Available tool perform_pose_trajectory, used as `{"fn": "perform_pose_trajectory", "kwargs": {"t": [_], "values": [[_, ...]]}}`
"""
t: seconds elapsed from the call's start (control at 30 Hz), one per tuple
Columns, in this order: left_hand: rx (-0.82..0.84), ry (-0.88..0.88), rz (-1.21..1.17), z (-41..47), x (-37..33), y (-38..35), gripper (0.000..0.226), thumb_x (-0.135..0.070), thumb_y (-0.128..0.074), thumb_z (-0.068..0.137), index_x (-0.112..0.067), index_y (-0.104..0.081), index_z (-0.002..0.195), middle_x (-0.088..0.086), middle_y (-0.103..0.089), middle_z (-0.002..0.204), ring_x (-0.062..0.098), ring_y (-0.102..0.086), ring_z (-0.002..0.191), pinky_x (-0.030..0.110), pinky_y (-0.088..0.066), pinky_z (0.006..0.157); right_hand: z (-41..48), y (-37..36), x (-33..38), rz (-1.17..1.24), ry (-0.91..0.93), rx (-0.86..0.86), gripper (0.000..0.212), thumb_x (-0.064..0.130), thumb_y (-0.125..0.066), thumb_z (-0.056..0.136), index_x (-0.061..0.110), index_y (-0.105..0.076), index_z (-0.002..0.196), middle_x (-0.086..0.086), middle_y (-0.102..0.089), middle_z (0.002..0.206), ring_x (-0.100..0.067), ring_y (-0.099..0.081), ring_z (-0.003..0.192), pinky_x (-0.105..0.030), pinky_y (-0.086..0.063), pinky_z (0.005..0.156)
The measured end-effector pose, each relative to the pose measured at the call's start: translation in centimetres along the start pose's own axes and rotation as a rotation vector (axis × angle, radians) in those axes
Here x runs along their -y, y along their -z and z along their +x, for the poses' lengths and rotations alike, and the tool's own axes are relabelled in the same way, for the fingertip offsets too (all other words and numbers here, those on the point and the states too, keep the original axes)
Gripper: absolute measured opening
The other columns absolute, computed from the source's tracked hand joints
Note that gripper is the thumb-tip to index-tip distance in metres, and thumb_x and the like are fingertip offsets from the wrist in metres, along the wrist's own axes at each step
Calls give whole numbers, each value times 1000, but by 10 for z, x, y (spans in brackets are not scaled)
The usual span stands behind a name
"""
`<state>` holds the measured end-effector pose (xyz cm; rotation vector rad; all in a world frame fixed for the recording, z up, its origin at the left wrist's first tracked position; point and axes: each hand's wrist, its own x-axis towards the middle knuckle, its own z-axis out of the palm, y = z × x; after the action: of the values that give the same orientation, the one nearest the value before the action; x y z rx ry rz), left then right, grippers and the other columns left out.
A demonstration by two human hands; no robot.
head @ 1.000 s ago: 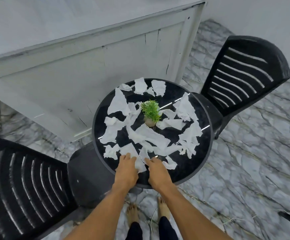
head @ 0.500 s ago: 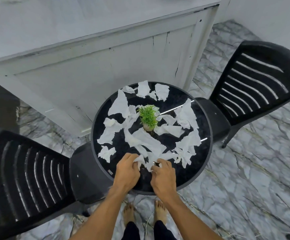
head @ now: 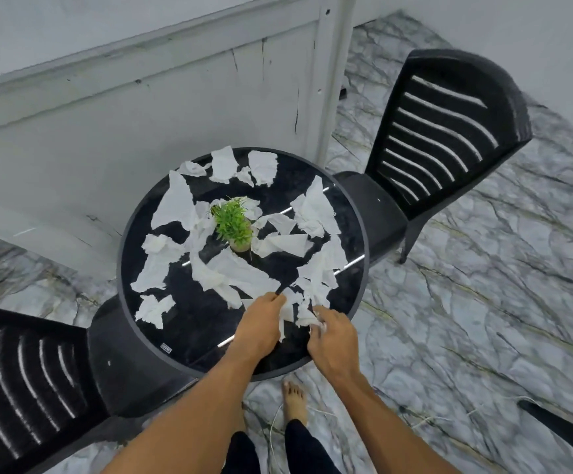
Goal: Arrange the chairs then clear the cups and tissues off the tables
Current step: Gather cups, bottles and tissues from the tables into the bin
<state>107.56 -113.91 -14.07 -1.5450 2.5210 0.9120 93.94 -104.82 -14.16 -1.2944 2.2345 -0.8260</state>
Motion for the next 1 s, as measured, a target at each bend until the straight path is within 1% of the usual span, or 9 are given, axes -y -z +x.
{"fn": "perform_pose_trajectory", "kwargs": {"t": [0.1,0.17,0.27,0.37,0.47,0.63,0.73,0.83,1.0], "values": [[-70,12,-10,-5,-4,-3,23,0,-51,90,-9,-65,106,2,-56,96,25,-56,93,29,-42,73,21,3,-6,-37,47,27,22,-6,-66,77,8,-76,91,-3,-66,92,-23,-63,84,-30,-53,73],[-146,27,-87,-9,-9,-2,19,-3,-54,90,-10,-67,103,1,-58,92,25,-58,91,33,-46,76,33,0,-3,-48,67,136,16,-5,-63,81,5,-75,85,-4,-65,101,-22,-62,85,-32,-54,71],[-248,90,-217,-16,-12,7,25,-6,-56,93,-14,-67,113,1,-62,99,21,-55,95,31,-46,84,37,-10,3,-116,107,308,23,-6,-60,80,7,-75,91,-2,-65,104,-22,-62,87,-32,-52,69],[-321,81,-198,-16,-6,20,17,-5,-57,91,-17,-69,93,-4,-55,87,20,-48,91,21,-34,75,33,-22,-1,-208,191,353,40,-3,-58,81,14,-73,115,1,-66,109,-26,-60,96,-35,-53,75],[-353,129,-206,-7,6,31,21,-2,-60,92,-10,-72,108,0,-54,107,17,-44,108,17,-35,89,31,-24,-1,-269,181,378,59,2,-57,90,16,-46,146,-4,-60,119,-25,-54,106,-34,-53,83],[-196,135,-14,16,21,29,18,-6,-60,92,-8,-70,106,22,-36,150,38,-29,135,40,-34,109,33,-26,-1,-301,175,461,77,0,-57,90,26,-27,155,-7,-33,144,-21,-45,119,-28,-51,87],[-81,91,-10,19,19,24,16,-3,-55,87,-17,-58,80,9,-59,106,34,-54,104,38,-47,86,33,-25,4,-354,233,488,82,-5,-60,82,27,-31,152,-6,-9,161,-26,-43,120,-31,-52,87],[-135,104,-159,14,11,25,25,3,-50,84,-16,-53,69,1,-59,76,21,-53,75,40,-48,69,35,-27,8,-399,271,496,69,-3,-60,81,19,-43,144,-4,-24,155,-26,-44,115,-33,-48,88],[-231,134,-345,4,4,31,31,-3,-54,94,-16,-62,121,0,-62,108,15,-54,102,28,-46,90,33,-35,11,-400,278,428,52,-9,-60,78,14,-65,125,-3,-60,108,-24,-54,98,-31,-48,74]]}}
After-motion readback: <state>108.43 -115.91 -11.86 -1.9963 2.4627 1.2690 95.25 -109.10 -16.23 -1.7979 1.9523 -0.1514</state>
